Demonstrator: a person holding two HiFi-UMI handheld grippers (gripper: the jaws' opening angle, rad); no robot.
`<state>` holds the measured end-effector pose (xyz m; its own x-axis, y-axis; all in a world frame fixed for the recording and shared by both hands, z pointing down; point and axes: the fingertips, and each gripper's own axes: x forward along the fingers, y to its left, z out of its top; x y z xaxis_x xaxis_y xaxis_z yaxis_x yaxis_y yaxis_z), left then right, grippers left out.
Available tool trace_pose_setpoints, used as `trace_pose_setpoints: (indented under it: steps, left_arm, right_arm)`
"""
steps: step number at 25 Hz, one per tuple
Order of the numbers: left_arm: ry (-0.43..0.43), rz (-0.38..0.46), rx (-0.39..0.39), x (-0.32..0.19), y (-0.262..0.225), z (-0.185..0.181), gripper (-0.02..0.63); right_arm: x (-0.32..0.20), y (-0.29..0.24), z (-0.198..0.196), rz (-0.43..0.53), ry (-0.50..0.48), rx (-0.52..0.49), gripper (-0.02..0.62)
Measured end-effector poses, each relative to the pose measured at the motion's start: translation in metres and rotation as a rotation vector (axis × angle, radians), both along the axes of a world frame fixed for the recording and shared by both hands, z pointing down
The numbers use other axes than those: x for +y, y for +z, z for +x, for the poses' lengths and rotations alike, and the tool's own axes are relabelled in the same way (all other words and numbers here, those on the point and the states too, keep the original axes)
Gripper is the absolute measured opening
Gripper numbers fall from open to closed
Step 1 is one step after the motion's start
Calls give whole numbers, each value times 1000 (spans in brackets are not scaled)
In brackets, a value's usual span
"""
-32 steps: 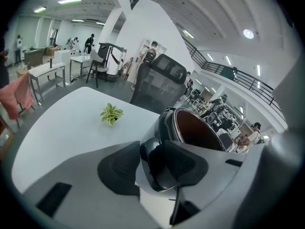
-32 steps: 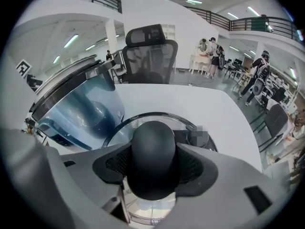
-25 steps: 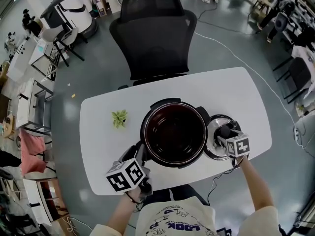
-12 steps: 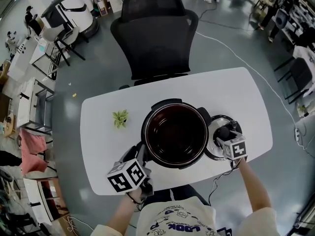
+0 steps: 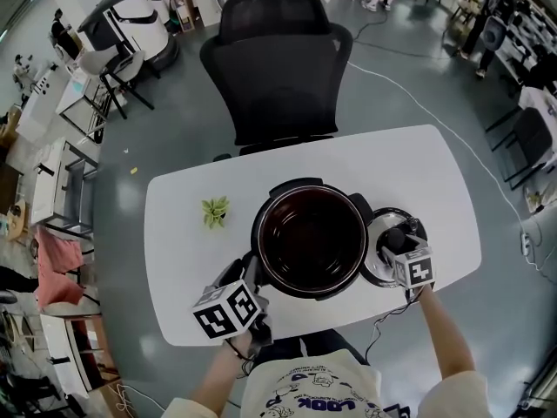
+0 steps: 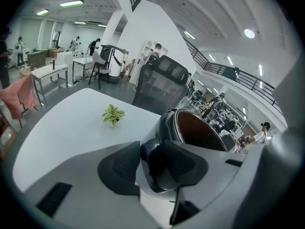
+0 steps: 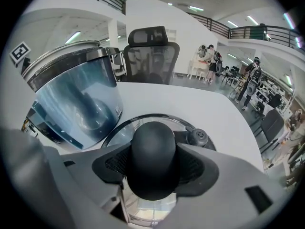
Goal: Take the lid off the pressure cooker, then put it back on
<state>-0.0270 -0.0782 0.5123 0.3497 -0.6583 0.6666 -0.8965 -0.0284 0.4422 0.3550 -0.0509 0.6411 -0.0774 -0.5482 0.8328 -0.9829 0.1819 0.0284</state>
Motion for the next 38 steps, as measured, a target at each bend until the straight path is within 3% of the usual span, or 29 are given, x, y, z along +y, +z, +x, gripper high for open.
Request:
trace_pose_setpoints:
  steps: [4, 5, 6, 13, 18, 29, 38]
  left_arm:
    - [0, 12, 5, 0, -1, 0, 169]
    - [-1, 16, 7, 0, -2, -1, 170]
    - [-6, 20, 7, 0, -2, -2, 174]
    - [-32, 56, -1, 5, -1, -8, 213]
    - [-38, 134, -13, 3, -19, -11, 215]
    - [0, 420, -195, 4, -92, -18, 215]
    - [18, 648, -312, 5, -156, -14, 124]
  right_arm:
    - [2, -1, 0, 28, 9, -16, 332]
    - [4, -1, -3, 29, 11, -30, 402]
    - [4, -1, -5, 34, 14, -38, 423]
    - [0, -29, -16, 156, 56, -55, 425]
    - [-4, -74, -21, 272, 99, -91, 419]
    - [5, -211, -51, 634, 138, -90, 269]
    - [18, -297, -87, 880, 140, -76, 149]
